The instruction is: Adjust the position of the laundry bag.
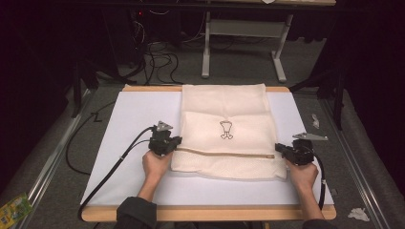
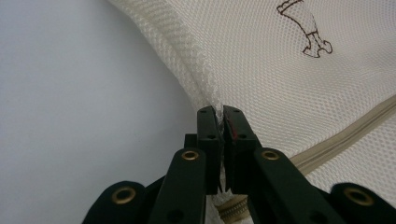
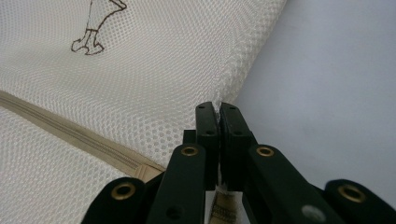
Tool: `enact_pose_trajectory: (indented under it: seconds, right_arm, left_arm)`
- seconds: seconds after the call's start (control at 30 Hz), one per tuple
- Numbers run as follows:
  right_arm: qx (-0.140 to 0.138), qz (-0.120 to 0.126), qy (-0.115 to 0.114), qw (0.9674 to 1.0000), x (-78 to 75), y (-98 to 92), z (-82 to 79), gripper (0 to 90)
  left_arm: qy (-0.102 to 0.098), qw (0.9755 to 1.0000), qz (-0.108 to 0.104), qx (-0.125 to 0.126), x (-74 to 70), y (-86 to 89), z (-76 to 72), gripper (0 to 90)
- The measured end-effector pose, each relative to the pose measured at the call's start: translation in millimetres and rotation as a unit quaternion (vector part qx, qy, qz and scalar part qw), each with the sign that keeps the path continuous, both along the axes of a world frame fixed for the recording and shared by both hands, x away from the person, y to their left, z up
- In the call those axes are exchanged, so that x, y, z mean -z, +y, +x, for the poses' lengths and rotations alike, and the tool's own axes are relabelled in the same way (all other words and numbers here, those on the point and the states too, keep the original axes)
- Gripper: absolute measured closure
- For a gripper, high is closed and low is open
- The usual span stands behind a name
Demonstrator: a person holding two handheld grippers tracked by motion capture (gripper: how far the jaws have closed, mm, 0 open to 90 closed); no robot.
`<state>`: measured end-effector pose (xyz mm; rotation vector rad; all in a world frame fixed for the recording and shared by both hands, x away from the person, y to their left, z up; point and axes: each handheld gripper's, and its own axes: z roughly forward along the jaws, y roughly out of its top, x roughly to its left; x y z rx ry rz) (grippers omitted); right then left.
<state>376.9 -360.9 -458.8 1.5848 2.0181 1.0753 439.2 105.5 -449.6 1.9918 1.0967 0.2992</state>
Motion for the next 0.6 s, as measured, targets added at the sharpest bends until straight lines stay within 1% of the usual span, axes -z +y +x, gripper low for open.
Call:
enact_pose_trajectory:
  seconds: [0.3,0.37,0.5,0.57,0.6]
  right_arm:
    - [-0.009,0.006,-0.001,0.9999,-0.1,9.1,0.4,88.9]
    - [-0.013,0.013,-0.001,0.9998,-0.5,11.7,0.1,88.9]
    - [-0.02,0.013,-0.004,0.9997,-0.1,15.9,0.6,88.9]
    - [-0.024,0.018,-0.007,0.9995,-0.1,18.1,0.1,88.9]
    - [-0.024,0.02,-0.005,0.9995,-0.5,19.2,-0.5,88.9]
  left_arm:
    - [-0.007,0.9999,-0.006,-0.009,-3.8,11.5,-3.6,86.5]
    - [-0.011,0.9998,-0.005,-0.013,-3.7,15.1,-5.3,86.4]
    - [-0.011,0.9998,-0.004,-0.016,-2.8,19.7,-7.8,86.4]
    - [-0.009,0.9998,-0.004,-0.018,-2.6,23.5,-8.7,86.4]
    - [-0.01,0.9998,-0.004,-0.019,-2.9,24.7,-9.2,86.4]
